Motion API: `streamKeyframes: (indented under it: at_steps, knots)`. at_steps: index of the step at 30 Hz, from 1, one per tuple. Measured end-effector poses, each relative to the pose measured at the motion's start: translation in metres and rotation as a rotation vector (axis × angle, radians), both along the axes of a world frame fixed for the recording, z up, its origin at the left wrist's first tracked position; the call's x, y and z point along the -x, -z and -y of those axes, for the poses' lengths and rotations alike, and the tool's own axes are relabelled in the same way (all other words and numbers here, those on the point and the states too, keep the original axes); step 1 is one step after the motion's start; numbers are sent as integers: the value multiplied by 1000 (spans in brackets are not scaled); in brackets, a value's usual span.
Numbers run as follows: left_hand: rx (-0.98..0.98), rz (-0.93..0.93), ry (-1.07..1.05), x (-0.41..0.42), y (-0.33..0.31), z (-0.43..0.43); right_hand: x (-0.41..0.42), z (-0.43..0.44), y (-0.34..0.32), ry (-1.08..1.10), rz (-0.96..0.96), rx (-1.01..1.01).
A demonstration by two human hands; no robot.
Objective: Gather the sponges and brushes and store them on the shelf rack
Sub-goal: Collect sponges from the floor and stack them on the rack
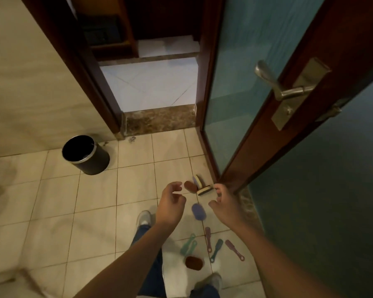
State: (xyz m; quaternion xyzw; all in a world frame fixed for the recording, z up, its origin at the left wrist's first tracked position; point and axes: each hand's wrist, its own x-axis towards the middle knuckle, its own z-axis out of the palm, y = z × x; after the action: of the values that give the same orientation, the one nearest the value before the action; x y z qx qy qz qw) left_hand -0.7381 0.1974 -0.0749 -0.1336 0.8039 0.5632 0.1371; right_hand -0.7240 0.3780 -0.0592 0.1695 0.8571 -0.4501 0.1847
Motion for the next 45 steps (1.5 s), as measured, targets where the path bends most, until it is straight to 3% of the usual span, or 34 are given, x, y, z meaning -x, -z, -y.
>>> streamKeyframes:
  at_steps: [14, 22, 30, 40, 45]
  knots:
    - [139, 66, 557, 214, 65, 87, 124, 92, 87, 536, 171, 111]
    - [96, 185, 678, 264, 157, 71, 165, 67, 174, 681, 251, 103]
    - [105, 300, 735, 270, 304, 25, 190, 31, 333, 625, 332, 75]
    - [222, 205, 842, 290, 524, -33, 211, -11, 550, 452, 398, -12]
    - [439, 140, 1011, 307, 613, -61, 221, -26, 634, 363, 480, -134]
